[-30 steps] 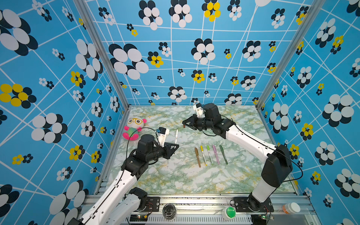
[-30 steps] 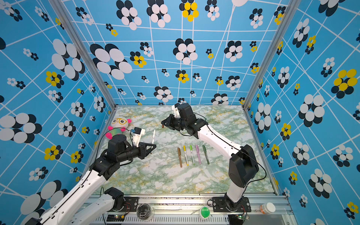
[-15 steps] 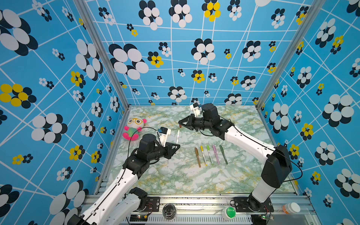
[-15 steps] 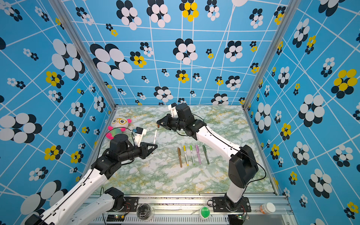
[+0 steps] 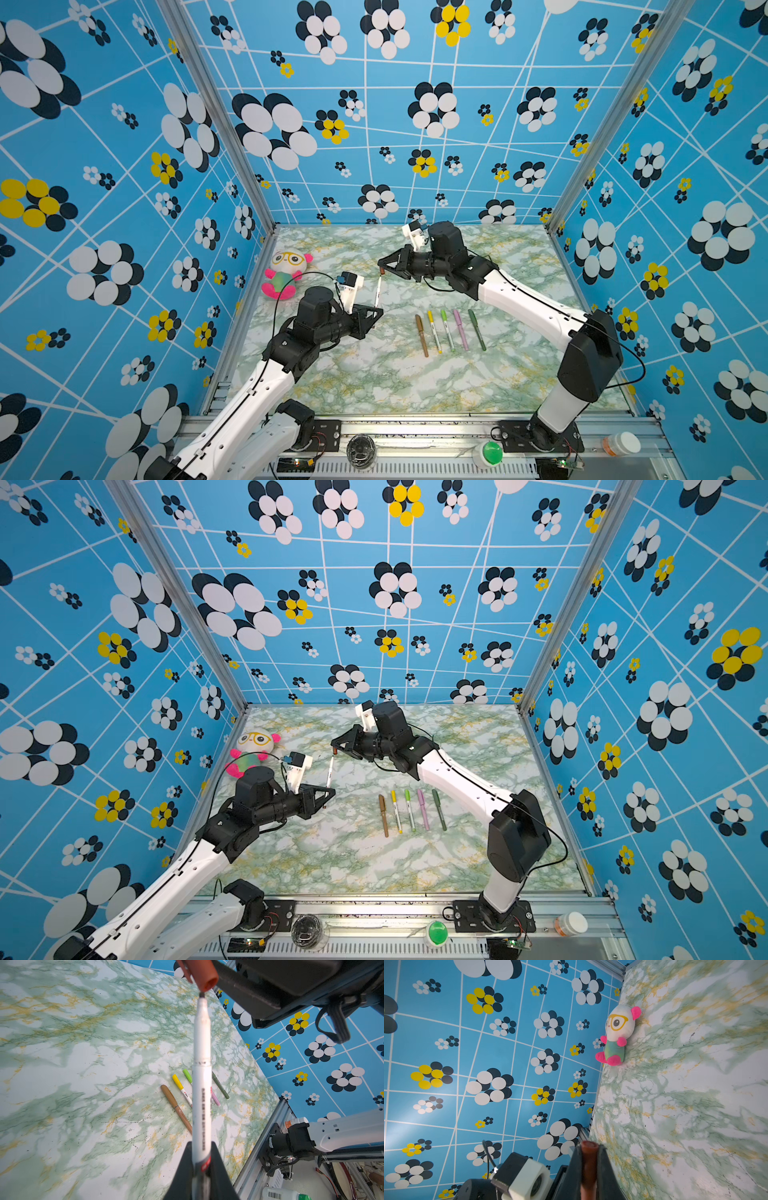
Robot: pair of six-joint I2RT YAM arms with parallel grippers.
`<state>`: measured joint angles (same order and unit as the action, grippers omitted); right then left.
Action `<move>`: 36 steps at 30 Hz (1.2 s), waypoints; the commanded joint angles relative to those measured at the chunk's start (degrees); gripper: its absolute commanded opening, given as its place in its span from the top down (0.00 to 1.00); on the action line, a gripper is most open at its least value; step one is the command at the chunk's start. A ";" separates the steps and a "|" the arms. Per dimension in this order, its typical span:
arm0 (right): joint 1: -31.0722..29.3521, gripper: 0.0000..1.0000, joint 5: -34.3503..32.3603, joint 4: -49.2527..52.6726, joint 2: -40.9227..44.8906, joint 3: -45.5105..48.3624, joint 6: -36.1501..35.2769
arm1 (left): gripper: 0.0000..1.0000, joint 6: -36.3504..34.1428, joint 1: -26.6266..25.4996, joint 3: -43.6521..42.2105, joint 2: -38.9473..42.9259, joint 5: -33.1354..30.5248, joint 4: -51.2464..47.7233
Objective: Insert the pens into the pen caps
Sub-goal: 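Bring the red-brown cap over the pen nib held by the left gripper, then push the red-brown cap down onto the pen nib with the right gripper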
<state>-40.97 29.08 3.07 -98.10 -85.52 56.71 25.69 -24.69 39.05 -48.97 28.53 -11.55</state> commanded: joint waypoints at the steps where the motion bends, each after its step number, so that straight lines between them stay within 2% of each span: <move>1: -0.68 1.00 0.88 -1.75 2.35 0.30 0.68 | 1.00 -0.09 -0.36 -0.81 0.06 -0.81 0.92; 36: -1.36 1.00 -1.66 1.77 -1.39 -1.77 -2.51 | 1.00 -0.64 -0.63 -0.77 -0.07 0.47 1.09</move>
<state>-42.00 28.16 4.03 -98.21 -85.54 55.11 25.87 -24.86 38.94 -48.97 28.08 -11.75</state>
